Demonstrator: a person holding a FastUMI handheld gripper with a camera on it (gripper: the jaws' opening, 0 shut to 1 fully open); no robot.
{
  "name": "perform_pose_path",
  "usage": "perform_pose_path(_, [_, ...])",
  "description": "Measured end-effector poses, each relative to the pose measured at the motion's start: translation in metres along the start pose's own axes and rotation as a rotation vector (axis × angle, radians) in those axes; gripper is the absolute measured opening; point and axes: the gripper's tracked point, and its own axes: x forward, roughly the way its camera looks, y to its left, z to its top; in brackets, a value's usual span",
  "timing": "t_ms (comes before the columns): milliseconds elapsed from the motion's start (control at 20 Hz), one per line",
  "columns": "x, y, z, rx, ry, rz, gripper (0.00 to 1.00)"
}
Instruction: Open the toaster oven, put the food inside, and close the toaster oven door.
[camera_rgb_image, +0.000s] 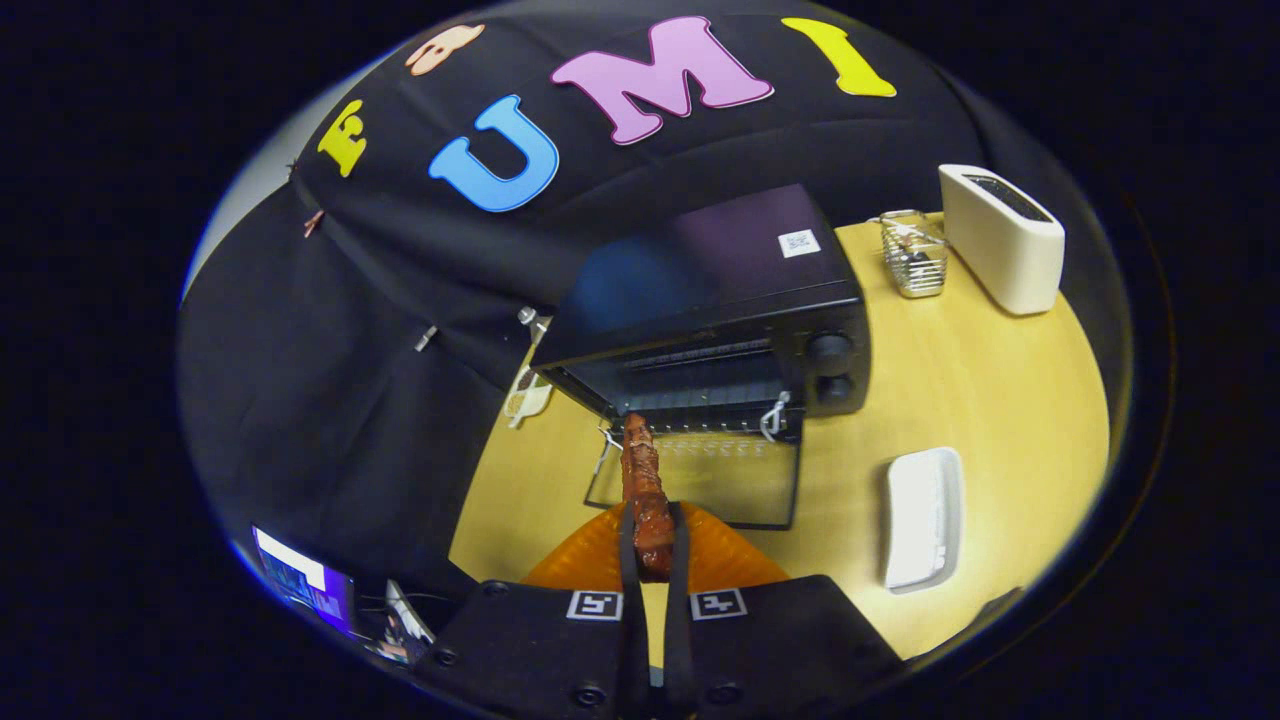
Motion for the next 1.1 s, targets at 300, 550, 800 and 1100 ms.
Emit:
perform_pose_path(300, [0.085, 0.023, 0.012, 0.117, -0.094, 0.016, 0.10])
perform_pose_path(550, [0.130, 0.007, 0.024, 0.208, -0.164, -0.046, 0.10])
perform_pose_path(800, [0.156, -0.018, 0.034, 0.275, -0.194, -0.105, 0.10])
perform_pose_path(1100, [0.171, -0.041, 0.033, 0.241, -0.158, -0.135, 0.14])
